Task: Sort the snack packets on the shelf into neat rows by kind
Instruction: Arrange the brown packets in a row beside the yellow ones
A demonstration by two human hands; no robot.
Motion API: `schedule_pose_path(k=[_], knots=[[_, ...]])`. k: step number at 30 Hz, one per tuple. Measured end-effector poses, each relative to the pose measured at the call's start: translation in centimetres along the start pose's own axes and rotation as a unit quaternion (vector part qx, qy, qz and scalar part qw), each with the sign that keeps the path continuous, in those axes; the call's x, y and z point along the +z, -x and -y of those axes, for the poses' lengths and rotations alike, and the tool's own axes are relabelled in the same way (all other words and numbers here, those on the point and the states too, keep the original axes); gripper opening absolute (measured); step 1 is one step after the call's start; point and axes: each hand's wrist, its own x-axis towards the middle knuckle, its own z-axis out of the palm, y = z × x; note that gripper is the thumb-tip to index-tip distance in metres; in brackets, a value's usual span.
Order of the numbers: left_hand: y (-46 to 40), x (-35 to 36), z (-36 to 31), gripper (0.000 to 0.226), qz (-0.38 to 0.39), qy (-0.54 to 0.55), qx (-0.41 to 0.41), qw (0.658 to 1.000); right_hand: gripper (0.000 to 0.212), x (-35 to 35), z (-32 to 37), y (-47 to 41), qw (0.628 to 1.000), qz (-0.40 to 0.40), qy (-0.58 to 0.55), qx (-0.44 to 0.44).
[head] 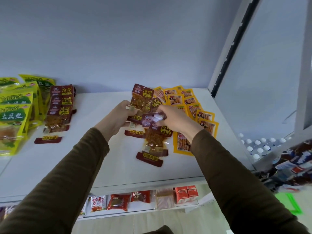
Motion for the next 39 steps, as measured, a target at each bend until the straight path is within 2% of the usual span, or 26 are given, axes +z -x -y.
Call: schedule_pose_path(k=[3, 5, 8, 11, 16, 18, 20, 23, 26, 29, 31, 32, 34, 35, 37, 39], knots=[[0.3, -1.3, 0.5, 0.023, -0.018, 0.065, -0.001, 0.998, 0.016, -1.0, -0.3, 0.2, 0.998, -0.043, -0.048, -0.012], [0.5, -2.1, 0.7, 0.028, -0.017, 0.115, 0.001, 0.993, 0.009, -1.9, -0.5, 0.4, 0.989, -0.048, -0.137, -0.019], [1.1, -3.0, 0.8, 0.036, 0.007, 0.183, 0.019, 0.983, 0.002, -3.1, -0.4, 0.7, 0.959, -0.029, -0.279, -0.049], [2.1, -3.2, 0.6, 0.04, 0.054, 0.223, 0.037, 0.973, 0.009, -3.7, 0.3, 0.5, 0.922, -0.026, -0.38, -0.073], [3.6, -2.9, 0.0, 0.042, 0.165, 0.309, 0.035, 0.936, 0.018, -3.4, 2.2, -0.5, 0.911, -0.065, -0.399, -0.081], [4.2, -2.7, -0.2, 0.037, 0.194, 0.306, 0.039, 0.931, 0.021, -2.9, 2.8, -0.9, 0.907, -0.095, -0.4, -0.087], [4.7, -2.2, -0.2, 0.052, 0.203, 0.283, 0.035, 0.937, 0.019, -2.0, 3.6, -1.3, 0.908, -0.12, -0.389, -0.094], [4.9, -0.8, -0.2, 0.058, 0.151, 0.231, 0.039, 0.96, 0.017, -0.2, 5.2, -1.9, 0.897, -0.151, -0.408, -0.08], [4.7, -0.2, 0.4, 0.067, 0.077, 0.238, 0.028, 0.968, 0.016, 1.7, 6.4, -2.5, 0.872, -0.187, -0.449, -0.048], [4.6, -0.5, 1.0, 0.072, 0.058, 0.256, 0.015, 0.965, 0.022, 2.4, 7.3, -2.9, 0.863, -0.157, -0.48, -0.012], [4.4, -1.0, 1.4, 0.067, 0.034, 0.287, 0.003, 0.957, 0.028, 1.5, 7.0, -3.1, 0.86, -0.096, -0.502, 0.007], [4.2, -1.5, 1.7, 0.061, 0.017, 0.304, -0.004, 0.952, 0.031, 0.7, 6.4, -3.2, 0.857, -0.092, -0.507, 0.016], [4.0, -2.8, 2.2, 0.052, -0.018, 0.328, -0.011, 0.944, 0.032, -1.3, 4.6, -3.3, 0.858, -0.148, -0.491, 0.034], [3.9, -3.4, 2.5, 0.049, -0.032, 0.334, -0.012, 0.942, 0.029, -2.1, 3.6, -3.2, 0.867, -0.184, -0.462, 0.04], [3.8, -4.4, 2.8, 0.044, -0.05, 0.337, -0.014, 0.94, 0.025, -3.0, 1.7, -3.2, 0.909, -0.227, -0.347, 0.037], [3.8, -4.8, 3.0, 0.043, -0.062, 0.334, -0.016, 0.94, 0.028, -3.1, 0.4, -3.5, 0.955, -0.197, -0.22, 0.03]])
